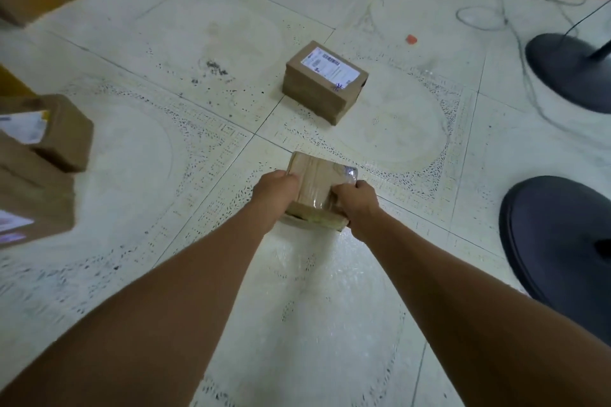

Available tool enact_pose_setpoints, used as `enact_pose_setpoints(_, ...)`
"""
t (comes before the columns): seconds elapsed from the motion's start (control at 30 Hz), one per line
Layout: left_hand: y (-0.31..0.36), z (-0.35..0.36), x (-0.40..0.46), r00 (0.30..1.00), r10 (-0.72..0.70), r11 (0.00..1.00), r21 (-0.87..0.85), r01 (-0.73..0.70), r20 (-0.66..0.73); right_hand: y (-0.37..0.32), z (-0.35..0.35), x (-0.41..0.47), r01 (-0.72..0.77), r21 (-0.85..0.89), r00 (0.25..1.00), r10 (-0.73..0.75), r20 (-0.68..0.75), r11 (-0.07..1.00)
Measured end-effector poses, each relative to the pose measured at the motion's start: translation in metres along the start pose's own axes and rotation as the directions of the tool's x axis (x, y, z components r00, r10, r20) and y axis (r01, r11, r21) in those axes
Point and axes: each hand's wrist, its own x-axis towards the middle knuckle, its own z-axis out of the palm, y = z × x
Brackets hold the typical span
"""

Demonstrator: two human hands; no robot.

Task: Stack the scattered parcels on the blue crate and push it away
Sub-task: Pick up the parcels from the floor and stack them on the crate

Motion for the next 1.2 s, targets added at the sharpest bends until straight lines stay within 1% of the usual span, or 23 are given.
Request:
enact_pose_setpoints(0.13, 0.011, -0.047, -0.072, 1.0, -0.021, 0.999, -0.026, 0.021, -0.007, -0.02, -0.005, -0.073, 0.001, -0.01, 0.999, 0.0, 0.043, 1.0)
enact_pose_setpoints(0.3, 0.036, -0.121, -0.17, 0.989, -0.06, 0.995, -0.092, 0.048, -0.133, -0.072, 0.003, -0.184, 0.057, -0.078, 0.989, -0.045, 0.143, 0.995)
enact_pose_setpoints(0.43, 0.055, -0.188, -0.254, 0.97, -0.099, 0.985, -0.159, 0.064, -0.223, -0.115, 0.019, -0.272, 0.135, -0.17, 0.963, -0.088, 0.256, 0.976)
enact_pose_setpoints(0.57, 0.053, -0.255, -0.331, 0.942, -0.156, 0.963, -0.257, 0.078, -0.298, -0.143, 0.042, -0.359, 0.253, -0.229, 0.924, -0.165, 0.346, 0.94)
enact_pose_setpoints(0.67, 0.045, -0.307, -0.392, 0.91, -0.191, 0.945, -0.319, 0.07, -0.368, -0.152, 0.071, -0.421, 0.334, -0.247, 0.873, -0.2, 0.444, 0.91)
enact_pose_setpoints(0.73, 0.033, -0.338, -0.427, 0.878, -0.224, 0.932, -0.357, 0.065, -0.422, -0.153, 0.095, -0.461, 0.384, -0.234, 0.822, -0.215, 0.527, 0.893)
enact_pose_setpoints(0.8, 0.012, -0.369, -0.461, 0.838, -0.297, 0.899, -0.43, 0.084, -0.458, -0.148, 0.12, -0.499, 0.451, -0.224, 0.757, -0.237, 0.609, 0.864)
enact_pose_setpoints(0.87, -0.018, -0.396, -0.495, 0.789, -0.391, 0.838, -0.537, 0.093, -0.474, -0.136, 0.145, -0.539, 0.52, -0.231, 0.691, -0.245, 0.68, 0.822)
enact_pose_setpoints(1.0, -0.086, -0.435, -0.554, 0.663, -0.555, 0.726, -0.681, 0.093, -0.502, -0.096, 0.19, -0.605, 0.577, -0.233, 0.577, -0.188, 0.795, 0.783)
enact_pose_setpoints(1.03, -0.104, -0.44, -0.566, 0.641, -0.581, 0.706, -0.702, 0.092, -0.501, -0.084, 0.198, -0.621, 0.584, -0.24, 0.553, -0.164, 0.817, 0.775)
enact_pose_setpoints(1.13, -0.158, -0.446, -0.603, 0.604, -0.619, 0.659, -0.75, 0.053, -0.502, -0.045, 0.219, -0.664, 0.585, -0.265, 0.511, -0.095, 0.854, 0.766)
enact_pose_setpoints(1.2, -0.192, -0.447, -0.624, 0.593, -0.637, 0.635, -0.771, 0.043, -0.492, -0.021, 0.228, -0.691, 0.607, -0.3, 0.48, -0.038, 0.876, 0.736)
